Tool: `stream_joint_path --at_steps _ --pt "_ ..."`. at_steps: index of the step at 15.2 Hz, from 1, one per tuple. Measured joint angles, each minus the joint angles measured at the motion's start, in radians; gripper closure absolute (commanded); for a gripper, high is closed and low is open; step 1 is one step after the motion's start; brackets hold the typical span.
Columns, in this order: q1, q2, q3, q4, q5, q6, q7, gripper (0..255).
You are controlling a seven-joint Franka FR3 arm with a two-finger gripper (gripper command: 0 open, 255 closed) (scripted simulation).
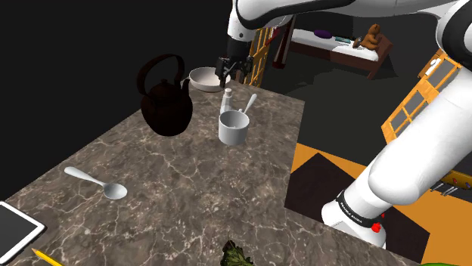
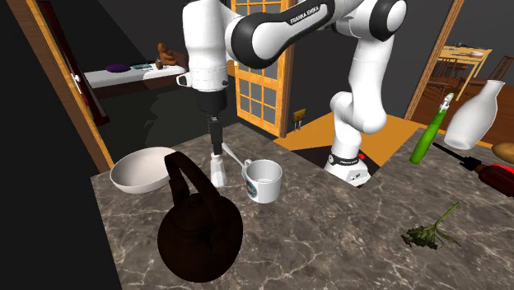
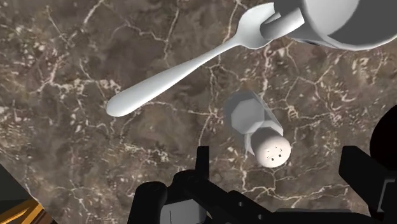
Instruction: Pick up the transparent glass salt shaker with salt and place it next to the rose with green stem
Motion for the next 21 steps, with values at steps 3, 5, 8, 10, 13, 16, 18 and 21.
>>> stream_joint_path --at_steps 3,5,8,10,13,16,18,21 --pt "0.003 0.023 0.003 -0.013 -0.001 0.035 0.005 0" --pt "0.005 0.03 0.005 -0.029 -0.002 0.058 0.008 0" --pt "0.006 0.039 0.006 -0.052 -0.003 0.09 0.007 0" --pt "0.006 0.041 0.006 -0.052 -0.003 0.093 0.007 0" --pt "0.006 0.042 0.006 -0.052 -0.004 0.094 0.008 0" --pt "0.006 0.042 0.006 -0.052 -0.004 0.094 0.008 255" --pt "0.006 0.042 0.006 -0.052 -0.004 0.094 0.007 255" --pt "0.006 0.042 0.006 -0.051 -0.004 0.094 0.007 255"
